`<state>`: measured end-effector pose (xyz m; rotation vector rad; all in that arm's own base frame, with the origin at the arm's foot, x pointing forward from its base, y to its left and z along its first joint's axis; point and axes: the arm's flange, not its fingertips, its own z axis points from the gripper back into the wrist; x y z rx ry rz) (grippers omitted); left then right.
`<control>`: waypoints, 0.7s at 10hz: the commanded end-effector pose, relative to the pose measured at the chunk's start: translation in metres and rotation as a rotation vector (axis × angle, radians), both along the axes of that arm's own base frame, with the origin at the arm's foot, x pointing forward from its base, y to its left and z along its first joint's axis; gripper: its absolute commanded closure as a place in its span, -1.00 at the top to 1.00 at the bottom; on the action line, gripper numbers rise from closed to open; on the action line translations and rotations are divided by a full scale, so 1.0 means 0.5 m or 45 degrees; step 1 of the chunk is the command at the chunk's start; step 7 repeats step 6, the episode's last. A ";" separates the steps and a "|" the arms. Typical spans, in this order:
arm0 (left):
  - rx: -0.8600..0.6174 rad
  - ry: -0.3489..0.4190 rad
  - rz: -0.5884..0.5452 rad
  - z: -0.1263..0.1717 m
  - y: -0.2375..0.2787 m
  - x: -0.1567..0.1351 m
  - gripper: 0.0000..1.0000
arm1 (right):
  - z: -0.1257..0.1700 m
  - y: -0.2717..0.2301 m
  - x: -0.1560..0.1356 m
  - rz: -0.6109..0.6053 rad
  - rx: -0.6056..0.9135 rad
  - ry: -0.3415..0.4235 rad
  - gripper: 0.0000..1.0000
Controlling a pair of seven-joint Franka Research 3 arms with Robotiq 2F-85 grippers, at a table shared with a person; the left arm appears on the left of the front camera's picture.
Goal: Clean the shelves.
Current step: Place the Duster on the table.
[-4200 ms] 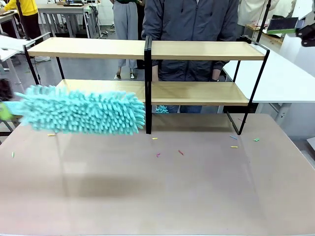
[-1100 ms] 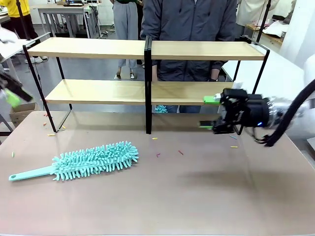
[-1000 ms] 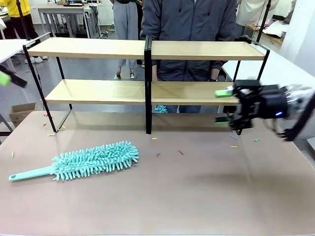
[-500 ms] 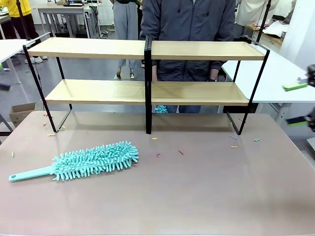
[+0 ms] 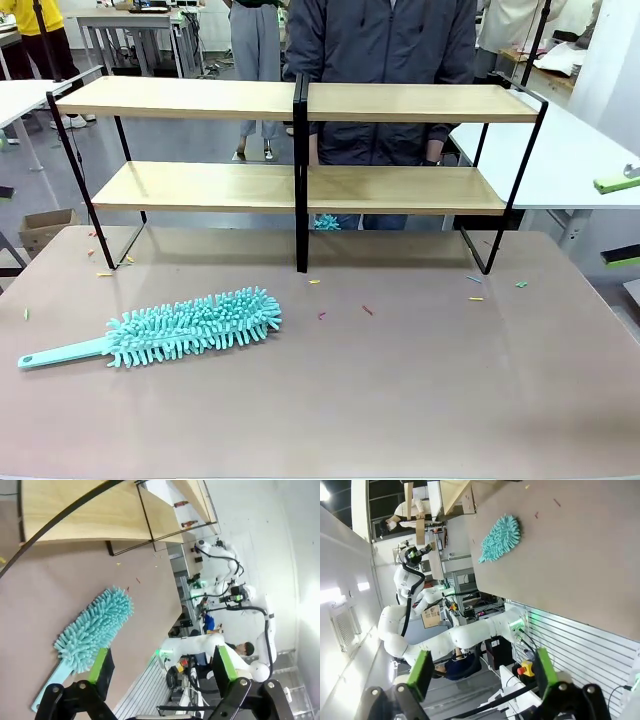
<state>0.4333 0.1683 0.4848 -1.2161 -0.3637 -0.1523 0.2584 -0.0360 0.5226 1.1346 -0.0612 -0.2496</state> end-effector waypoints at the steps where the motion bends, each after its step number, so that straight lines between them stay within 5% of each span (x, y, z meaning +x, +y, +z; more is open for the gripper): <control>1: 0.007 -0.026 -0.028 -0.005 0.014 -0.008 1.00 | 0.002 0.004 0.007 0.018 0.023 -0.027 1.00; 7: 0.007 -0.026 -0.028 -0.005 0.014 -0.008 1.00 | 0.002 0.004 0.007 0.018 0.023 -0.027 1.00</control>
